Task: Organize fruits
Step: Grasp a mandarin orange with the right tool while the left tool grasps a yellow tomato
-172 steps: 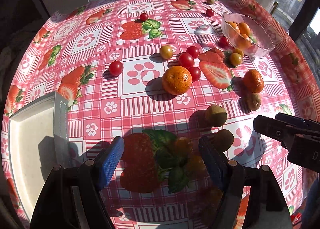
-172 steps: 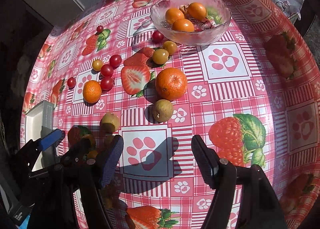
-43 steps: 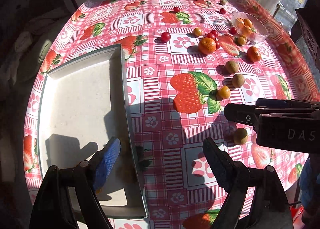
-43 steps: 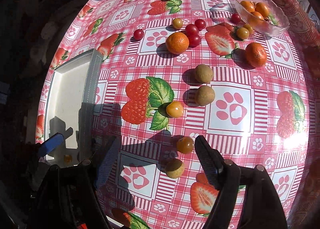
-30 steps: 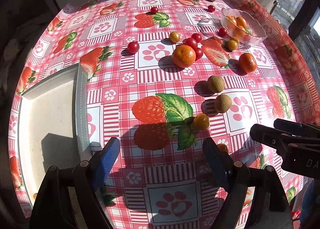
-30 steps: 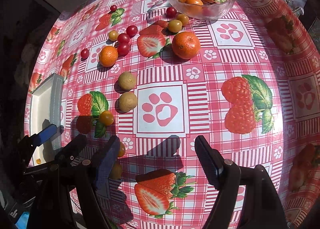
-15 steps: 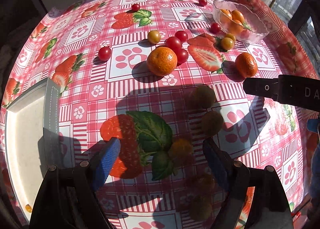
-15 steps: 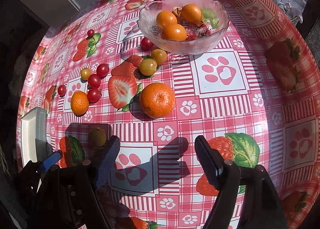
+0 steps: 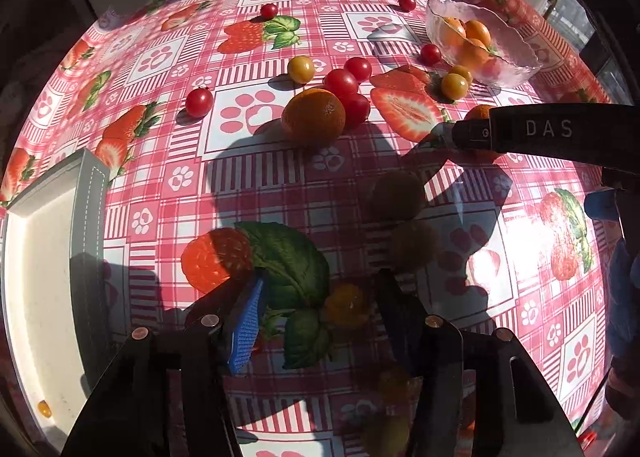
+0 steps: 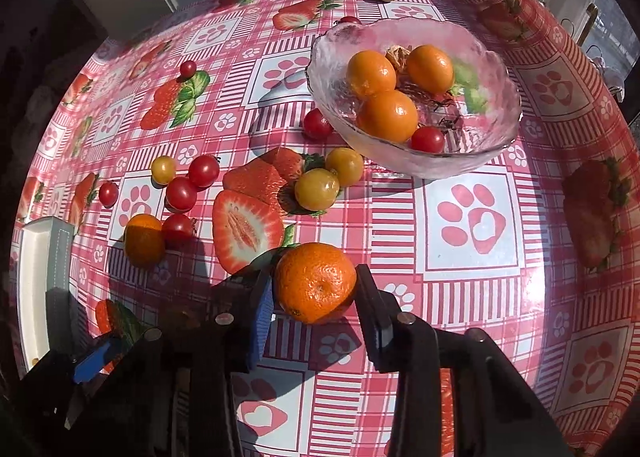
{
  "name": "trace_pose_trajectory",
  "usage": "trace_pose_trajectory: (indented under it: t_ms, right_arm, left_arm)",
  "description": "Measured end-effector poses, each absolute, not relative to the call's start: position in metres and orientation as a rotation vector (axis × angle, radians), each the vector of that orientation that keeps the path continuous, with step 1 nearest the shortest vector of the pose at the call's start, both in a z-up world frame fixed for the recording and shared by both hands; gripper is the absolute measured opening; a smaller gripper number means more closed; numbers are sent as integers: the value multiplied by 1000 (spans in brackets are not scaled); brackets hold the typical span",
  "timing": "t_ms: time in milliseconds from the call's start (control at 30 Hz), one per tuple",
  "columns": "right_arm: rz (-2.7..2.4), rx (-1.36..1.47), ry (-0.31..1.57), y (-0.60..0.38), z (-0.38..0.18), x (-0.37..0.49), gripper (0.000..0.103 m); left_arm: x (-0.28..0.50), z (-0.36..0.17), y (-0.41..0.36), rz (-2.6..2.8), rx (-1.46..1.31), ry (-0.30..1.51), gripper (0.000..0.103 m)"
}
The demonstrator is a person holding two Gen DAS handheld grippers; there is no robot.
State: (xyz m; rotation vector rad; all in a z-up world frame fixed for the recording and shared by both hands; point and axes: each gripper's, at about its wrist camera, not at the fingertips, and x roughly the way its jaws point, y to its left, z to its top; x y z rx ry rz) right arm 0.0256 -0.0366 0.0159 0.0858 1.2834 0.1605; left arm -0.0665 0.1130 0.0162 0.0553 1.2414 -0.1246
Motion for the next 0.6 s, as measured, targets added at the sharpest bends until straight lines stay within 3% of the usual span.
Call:
trace_pose_trajectory:
  t_ms: [67,133,600]
  right_arm:
    - [169,102,1287,-38,17,23,43]
    - [169,120,1293,-41,18,20,43]
    - [192,224,1323,-49,34,-34,43]
  left_arm:
    - [-68,18,112,-133,55,1242,32]
    - [-70,18,111,-138,48,1244,24]
    - [-86,27,136,-166,-66,1266,24]
